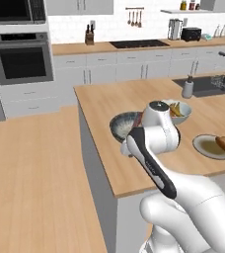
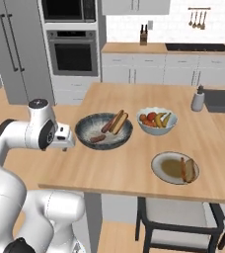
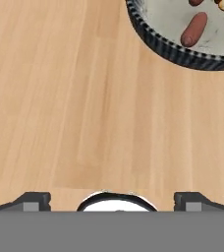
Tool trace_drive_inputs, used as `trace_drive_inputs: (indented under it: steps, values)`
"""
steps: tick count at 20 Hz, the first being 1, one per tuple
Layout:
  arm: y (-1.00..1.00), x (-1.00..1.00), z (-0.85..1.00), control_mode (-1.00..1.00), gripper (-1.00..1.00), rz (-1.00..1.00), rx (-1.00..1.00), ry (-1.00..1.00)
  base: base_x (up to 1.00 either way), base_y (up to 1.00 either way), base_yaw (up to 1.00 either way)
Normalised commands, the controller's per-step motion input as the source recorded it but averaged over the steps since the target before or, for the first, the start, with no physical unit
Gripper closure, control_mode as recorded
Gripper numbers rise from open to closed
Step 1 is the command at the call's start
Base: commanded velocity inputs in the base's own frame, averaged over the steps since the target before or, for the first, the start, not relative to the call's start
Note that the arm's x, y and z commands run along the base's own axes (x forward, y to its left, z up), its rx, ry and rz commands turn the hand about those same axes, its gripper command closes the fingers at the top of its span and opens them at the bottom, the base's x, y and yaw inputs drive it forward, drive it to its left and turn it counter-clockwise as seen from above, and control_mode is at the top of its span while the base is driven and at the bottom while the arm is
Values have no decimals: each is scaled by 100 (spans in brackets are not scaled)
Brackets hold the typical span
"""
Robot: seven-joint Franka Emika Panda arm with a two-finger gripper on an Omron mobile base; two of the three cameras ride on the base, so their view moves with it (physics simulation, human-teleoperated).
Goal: Place one bun and one sausage from the bowl on each plate.
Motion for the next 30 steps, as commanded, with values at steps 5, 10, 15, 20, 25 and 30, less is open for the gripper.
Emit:
trace_drive_inputs:
  steps: [5,10,15,20,25,30]
  values:
    - [0,0,0,100,-100,0,0,0,51,0,0]
    - [-3,14,3,-100,-100,0,0,0,13,0,0]
    - [-36,66,30,-100,-100,-5,3,7,0,0,0]
    - [-49,100,4,-100,-100,-28,9,27,0,0,0]
    - [-38,93,-1,-100,-100,-28,1,23,0,0,0]
    - [-49,95,-41,-100,-100,-32,0,31,0,0,0]
